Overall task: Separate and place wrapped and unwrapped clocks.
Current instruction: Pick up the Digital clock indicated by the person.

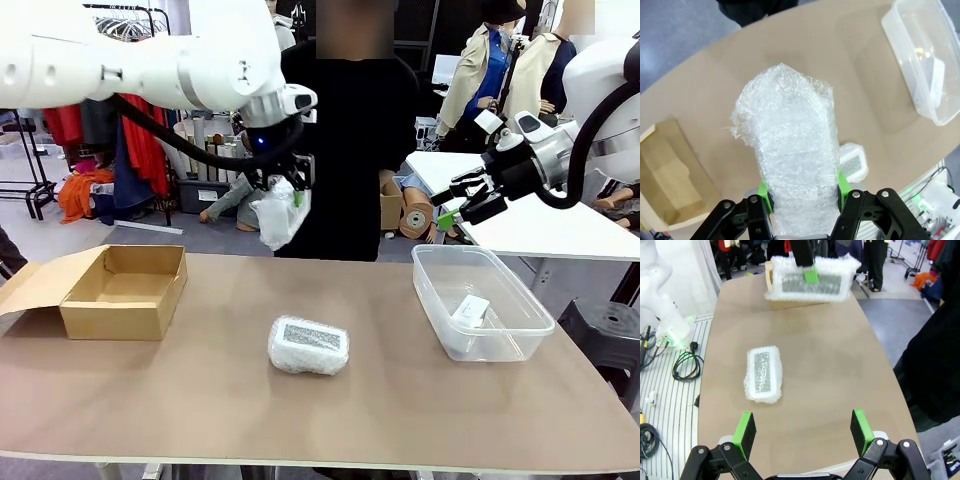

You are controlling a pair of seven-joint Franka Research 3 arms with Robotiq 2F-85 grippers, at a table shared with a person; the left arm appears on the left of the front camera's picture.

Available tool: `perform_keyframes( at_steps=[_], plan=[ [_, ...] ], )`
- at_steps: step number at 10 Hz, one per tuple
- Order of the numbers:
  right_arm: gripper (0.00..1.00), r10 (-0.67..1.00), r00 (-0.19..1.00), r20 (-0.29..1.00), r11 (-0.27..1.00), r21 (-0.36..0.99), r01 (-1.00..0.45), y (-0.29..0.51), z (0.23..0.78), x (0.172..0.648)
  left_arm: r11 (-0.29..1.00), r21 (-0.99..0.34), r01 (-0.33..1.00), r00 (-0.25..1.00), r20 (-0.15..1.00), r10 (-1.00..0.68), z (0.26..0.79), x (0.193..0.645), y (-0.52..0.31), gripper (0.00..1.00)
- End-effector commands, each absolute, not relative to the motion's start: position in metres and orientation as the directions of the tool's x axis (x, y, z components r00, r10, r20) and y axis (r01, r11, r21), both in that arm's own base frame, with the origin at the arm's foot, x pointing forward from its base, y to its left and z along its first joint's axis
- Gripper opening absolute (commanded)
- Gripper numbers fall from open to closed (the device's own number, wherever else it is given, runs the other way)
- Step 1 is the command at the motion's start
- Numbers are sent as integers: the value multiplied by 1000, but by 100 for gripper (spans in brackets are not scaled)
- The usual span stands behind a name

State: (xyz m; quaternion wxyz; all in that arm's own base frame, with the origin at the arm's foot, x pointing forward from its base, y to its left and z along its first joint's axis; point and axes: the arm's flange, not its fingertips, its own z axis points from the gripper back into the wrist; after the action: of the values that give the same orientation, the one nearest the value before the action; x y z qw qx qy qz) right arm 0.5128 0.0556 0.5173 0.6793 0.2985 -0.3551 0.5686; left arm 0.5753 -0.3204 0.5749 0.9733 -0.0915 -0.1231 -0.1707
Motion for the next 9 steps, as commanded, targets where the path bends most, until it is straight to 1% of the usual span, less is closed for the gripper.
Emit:
perform_keyframes(
  at_steps=[1, 3, 4, 5, 6, 7, 8, 9],
  plan=[
    [100, 557, 105, 824, 192, -4, -981, 59, 518, 514, 931, -125, 342, 905, 310, -291, 586, 565, -301, 0],
    [100, 557, 105, 824, 192, -4, -981, 59, 518, 514, 938, -108, 330, 898, 343, -276, 613, 556, -303, 0],
    [100, 557, 105, 824, 192, -4, -981, 59, 518, 514, 941, -86, 327, 891, 359, -277, 632, 565, -300, 0],
    [100, 557, 105, 824, 192, -4, -981, 59, 518, 514, 942, -68, 328, 884, 374, -281, 647, 562, -301, 0],
    [100, 557, 105, 824, 192, -4, -981, 59, 518, 514, 945, -60, 323, 878, 391, -275, 650, 556, -308, 0],
    [100, 557, 105, 824, 192, -4, -981, 59, 518, 514, 939, -56, 340, 872, 392, -292, 655, 561, -302, 0],
    [100, 557, 105, 824, 192, -4, -981, 59, 518, 514, 935, -84, 345, 877, 383, -290, 647, 560, -303, 0],
    [100, 557, 105, 824, 192, -4, -981, 59, 518, 514, 935, -84, 345, 877, 383, -290, 647, 560, -303, 0]
  ],
)
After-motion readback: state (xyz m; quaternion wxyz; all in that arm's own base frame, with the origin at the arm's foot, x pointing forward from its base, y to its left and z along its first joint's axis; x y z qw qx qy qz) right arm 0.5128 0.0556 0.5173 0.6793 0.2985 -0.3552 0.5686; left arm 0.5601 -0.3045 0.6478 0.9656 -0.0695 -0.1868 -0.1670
